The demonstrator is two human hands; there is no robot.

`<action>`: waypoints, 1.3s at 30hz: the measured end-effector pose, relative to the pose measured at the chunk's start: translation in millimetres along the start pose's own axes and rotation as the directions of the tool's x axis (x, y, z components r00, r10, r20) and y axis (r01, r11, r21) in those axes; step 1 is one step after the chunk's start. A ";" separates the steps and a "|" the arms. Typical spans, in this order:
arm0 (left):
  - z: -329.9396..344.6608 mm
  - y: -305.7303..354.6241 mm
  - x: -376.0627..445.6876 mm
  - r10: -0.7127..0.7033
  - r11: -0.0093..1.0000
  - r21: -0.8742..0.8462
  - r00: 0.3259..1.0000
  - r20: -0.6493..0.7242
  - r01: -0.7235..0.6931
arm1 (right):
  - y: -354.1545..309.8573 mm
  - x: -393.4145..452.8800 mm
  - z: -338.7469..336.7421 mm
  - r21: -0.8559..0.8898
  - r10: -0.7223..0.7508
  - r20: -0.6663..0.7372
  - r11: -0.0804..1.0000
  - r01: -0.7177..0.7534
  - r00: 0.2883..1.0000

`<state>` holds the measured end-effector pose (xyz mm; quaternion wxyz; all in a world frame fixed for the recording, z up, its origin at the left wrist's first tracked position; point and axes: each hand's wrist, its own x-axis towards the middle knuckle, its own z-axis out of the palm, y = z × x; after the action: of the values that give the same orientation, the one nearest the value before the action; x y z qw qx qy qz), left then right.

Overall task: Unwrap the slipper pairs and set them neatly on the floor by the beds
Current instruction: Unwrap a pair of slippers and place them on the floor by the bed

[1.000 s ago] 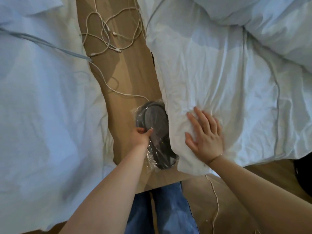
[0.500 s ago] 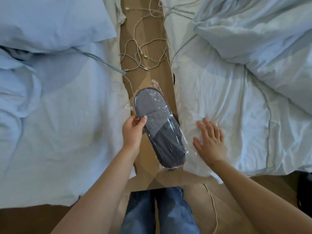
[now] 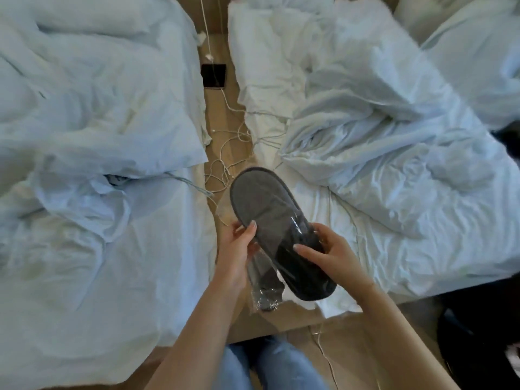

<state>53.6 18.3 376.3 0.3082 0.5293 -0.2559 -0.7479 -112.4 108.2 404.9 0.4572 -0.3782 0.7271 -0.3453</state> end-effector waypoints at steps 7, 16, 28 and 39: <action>-16.3 50.7 -61.6 0.062 0.997 0.035 0.993 0.105 -0.066 | -38.3 -53.6 6.0 -0.362 -0.396 -0.385 0.896 0.258 0.833; -36.3 128.1 -97.4 0.082 0.979 -0.202 0.942 0.325 -0.015 | -59.6 -53.9 8.5 -0.766 -0.868 -0.288 0.462 0.447 0.404; -35.8 117.7 -98.3 0.344 0.938 -0.042 0.907 0.242 -0.345 | -91.8 -49.1 -16.5 -0.327 -0.651 -0.196 0.749 0.577 0.734; -26.0 120.2 -91.2 0.320 0.934 0.038 0.880 0.352 -0.355 | -122.0 -24.8 -22.9 -0.344 -0.468 -0.121 0.847 0.405 0.875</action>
<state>123.9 2.0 511.4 0.3576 0.3544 -0.4313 -0.7486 -97.7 75.3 526.3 0.2261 -0.5642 0.7082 -0.3591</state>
